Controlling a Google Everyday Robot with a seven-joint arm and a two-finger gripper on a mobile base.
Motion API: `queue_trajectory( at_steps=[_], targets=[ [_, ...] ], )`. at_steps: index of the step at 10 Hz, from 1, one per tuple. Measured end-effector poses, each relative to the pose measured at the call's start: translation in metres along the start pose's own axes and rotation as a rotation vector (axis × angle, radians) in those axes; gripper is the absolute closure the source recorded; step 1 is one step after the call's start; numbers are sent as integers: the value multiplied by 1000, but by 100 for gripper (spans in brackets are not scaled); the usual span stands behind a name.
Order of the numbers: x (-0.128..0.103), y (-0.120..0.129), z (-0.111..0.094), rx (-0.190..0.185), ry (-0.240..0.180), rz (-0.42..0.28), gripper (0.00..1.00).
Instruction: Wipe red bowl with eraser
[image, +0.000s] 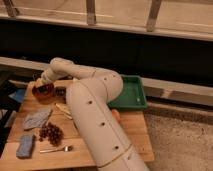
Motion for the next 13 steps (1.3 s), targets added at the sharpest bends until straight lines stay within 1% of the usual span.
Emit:
queue_trajectory(
  at_steps=[2,3,4,6,8,9,11,13],
  targets=[
    [12,-4,-12,16,16,19,100],
    [16,-12,-20,32,15,29,100],
    [14,-21,-23,45,9,33,100],
    [0,-39,-17,61,-3,34,100],
    [-12,-42,-6,55,-17,19,100],
    [-16,-37,-2,43,-21,7,100],
    [-16,-21,-1,16,-20,-7,100],
    [-11,-6,-5,-1,-12,-12,100]
  ],
)
